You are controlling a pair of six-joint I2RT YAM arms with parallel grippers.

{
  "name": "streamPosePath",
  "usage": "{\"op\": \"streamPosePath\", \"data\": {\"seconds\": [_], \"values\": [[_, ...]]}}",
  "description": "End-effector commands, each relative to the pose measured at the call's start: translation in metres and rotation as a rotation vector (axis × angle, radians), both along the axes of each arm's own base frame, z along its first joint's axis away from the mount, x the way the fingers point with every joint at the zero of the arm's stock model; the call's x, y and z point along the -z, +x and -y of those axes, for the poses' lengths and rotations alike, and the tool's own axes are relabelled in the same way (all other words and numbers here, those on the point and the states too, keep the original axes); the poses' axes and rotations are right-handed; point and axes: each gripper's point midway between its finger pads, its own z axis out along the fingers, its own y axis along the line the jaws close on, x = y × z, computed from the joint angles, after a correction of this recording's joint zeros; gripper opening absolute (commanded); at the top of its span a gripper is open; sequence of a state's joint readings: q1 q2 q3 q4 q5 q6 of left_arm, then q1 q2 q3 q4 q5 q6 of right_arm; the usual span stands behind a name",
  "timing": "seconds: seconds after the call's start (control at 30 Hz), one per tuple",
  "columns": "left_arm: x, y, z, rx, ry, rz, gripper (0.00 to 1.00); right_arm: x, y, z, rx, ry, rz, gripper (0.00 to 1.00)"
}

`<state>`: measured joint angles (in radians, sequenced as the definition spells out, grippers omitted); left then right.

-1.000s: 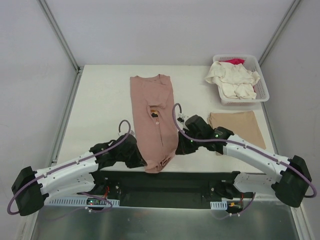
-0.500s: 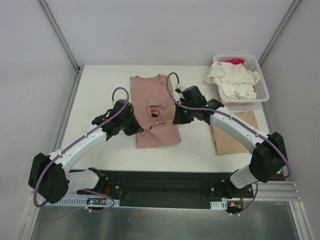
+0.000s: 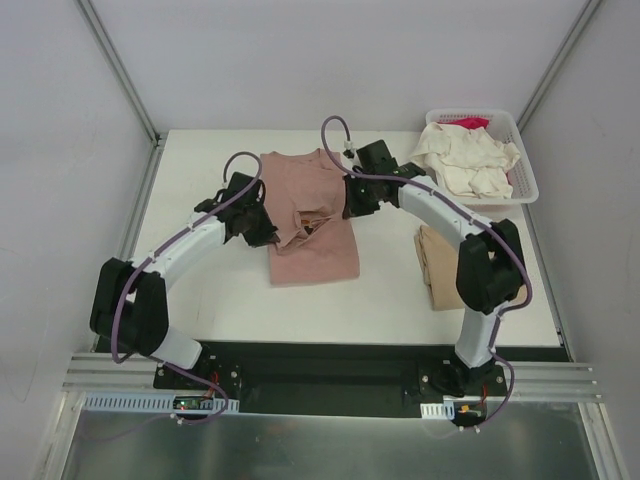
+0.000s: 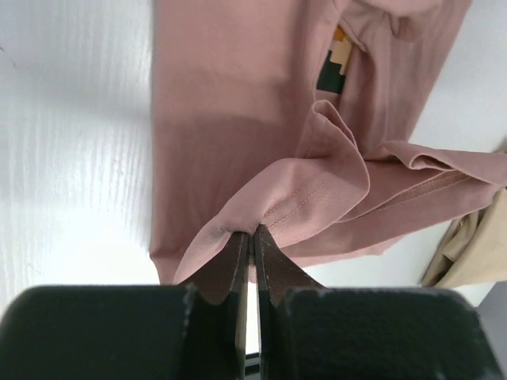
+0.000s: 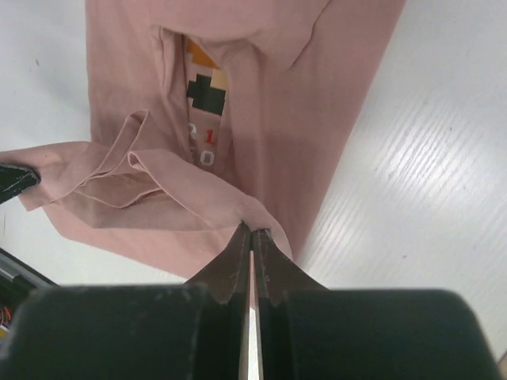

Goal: Fold and stack the t-shirts
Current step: Fold the folded rectangular tshirt in 1/3 of the way

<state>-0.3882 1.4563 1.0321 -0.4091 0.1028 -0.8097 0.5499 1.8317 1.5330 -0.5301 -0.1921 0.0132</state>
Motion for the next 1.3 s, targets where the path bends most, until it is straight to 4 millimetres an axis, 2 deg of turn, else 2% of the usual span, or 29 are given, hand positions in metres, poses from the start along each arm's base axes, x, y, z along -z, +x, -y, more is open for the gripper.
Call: {"op": "streamPosePath", "data": {"seconds": [0.0, 0.03, 0.2, 0.27, 0.3, 0.33, 0.4, 0.43, 0.47, 0.5, 0.53, 0.57, 0.6, 0.63, 0.67, 0.7, 0.73, 0.77, 0.8, 0.83, 0.87, 0.9, 0.93, 0.97, 1.03, 1.07, 1.13, 1.17, 1.27], "values": [[0.001, 0.017, -0.002, 0.025, 0.012, -0.01, 0.0, -0.005, 0.024, -0.006, -0.017, 0.018, 0.015, 0.01], [0.005, 0.02, -0.004, 0.024, 0.015, -0.019, 0.0, 0.004, 0.027, -0.005, -0.009, 0.009, -0.002, 0.01], [0.021, 0.033, -0.006, 0.022, 0.01, -0.071, 0.06, 0.016, 0.041, -0.006, 0.009, 0.009, -0.021, 0.06], [0.027, 0.036, -0.008, 0.017, 0.013, -0.085, 0.13, 0.027, 0.044, -0.005, 0.011, 0.009, -0.05, 0.13], [0.027, 0.038, -0.009, 0.015, 0.014, -0.083, 0.24, 0.028, 0.045, -0.007, 0.004, 0.02, -0.059, 0.16], [0.027, 0.038, -0.01, 0.015, 0.017, -0.083, 0.31, 0.033, 0.047, -0.007, 0.004, 0.017, -0.076, 0.18], [0.026, 0.04, -0.013, 0.008, 0.021, -0.075, 0.49, 0.033, 0.05, -0.008, -0.01, 0.026, -0.089, 0.33], [0.024, 0.041, -0.014, 0.007, 0.022, -0.07, 0.62, 0.031, 0.051, -0.008, -0.015, 0.028, -0.095, 0.43], [0.018, 0.04, -0.013, 0.009, 0.012, -0.057, 0.67, 0.029, 0.05, -0.007, -0.026, 0.032, -0.098, 0.66], [0.017, 0.037, -0.014, 0.01, 0.011, -0.056, 0.73, 0.027, 0.046, -0.01, -0.052, 0.047, -0.103, 0.83], [0.014, 0.035, -0.014, 0.01, 0.003, -0.05, 0.86, 0.019, 0.044, -0.01, -0.056, 0.055, -0.099, 0.97], [0.005, 0.032, -0.014, 0.009, -0.007, -0.029, 0.92, 0.02, 0.038, -0.008, -0.062, 0.056, -0.108, 0.97], [0.007, 0.026, -0.015, 0.007, -0.009, -0.034, 0.98, 0.019, 0.033, -0.008, -0.068, 0.066, -0.117, 0.97], [0.004, 0.022, -0.016, 0.001, -0.017, -0.032, 0.99, 0.006, 0.03, -0.008, -0.069, 0.086, -0.092, 0.97], [-0.005, 0.018, -0.016, 0.001, -0.031, -0.005, 0.99, 0.014, 0.017, -0.005, -0.072, 0.082, -0.119, 0.97], [-0.001, 0.007, -0.015, 0.006, -0.043, -0.023, 0.99, 0.0, 0.01, -0.006, -0.079, 0.112, -0.098, 0.97], [-0.003, 0.002, -0.011, 0.009, -0.062, -0.021, 0.99, -0.004, 0.007, -0.008, -0.078, 0.136, -0.085, 0.97], [-0.012, -0.001, -0.007, 0.021, -0.087, 0.017, 0.99, 0.009, -0.008, -0.005, -0.079, 0.136, -0.122, 0.97], [-0.009, -0.012, 0.0, 0.039, -0.12, 0.003, 0.99, -0.003, -0.018, -0.008, -0.102, 0.177, -0.112, 0.97], [-0.01, -0.02, 0.011, 0.078, -0.143, 0.01, 0.99, -0.006, -0.023, -0.015, -0.082, 0.229, -0.118, 0.97], [-0.012, -0.024, 0.018, 0.102, -0.173, 0.034, 0.99, 0.007, -0.039, -0.013, -0.079, 0.246, -0.168, 0.97], [-0.011, -0.029, 0.025, 0.118, -0.196, 0.031, 0.99, -0.001, -0.051, -0.02, -0.107, 0.308, -0.181, 0.97], [-0.011, -0.035, 0.032, 0.141, -0.222, 0.023, 0.99, -0.005, -0.052, -0.027, -0.1, 0.36, -0.179, 0.97], [-0.001, -0.043, 0.038, 0.158, -0.227, -0.001, 0.99, -0.006, -0.06, -0.033, -0.118, 0.384, -0.188, 0.97], [0.006, -0.048, 0.047, 0.173, -0.264, -0.026, 0.99, 0.003, -0.075, -0.037, -0.129, 0.401, -0.223, 0.97], [0.018, -0.054, 0.049, 0.177, -0.262, -0.063, 0.99, 0.007, -0.082, -0.041, -0.137, 0.397, -0.238, 0.97], [0.029, -0.054, 0.05, 0.164, -0.258, -0.077, 0.99, 0.021, -0.086, -0.042, -0.124, 0.383, -0.261, 0.97], [0.041, -0.057, 0.047, 0.153, -0.24, -0.107, 0.99, 0.025, -0.087, -0.043, -0.119, 0.385, -0.273, 0.97], [0.06, -0.062, 0.044, 0.141, -0.215, -0.156, 0.99, 0.053, -0.082, -0.037, -0.065, 0.331, -0.311, 0.97]]}}
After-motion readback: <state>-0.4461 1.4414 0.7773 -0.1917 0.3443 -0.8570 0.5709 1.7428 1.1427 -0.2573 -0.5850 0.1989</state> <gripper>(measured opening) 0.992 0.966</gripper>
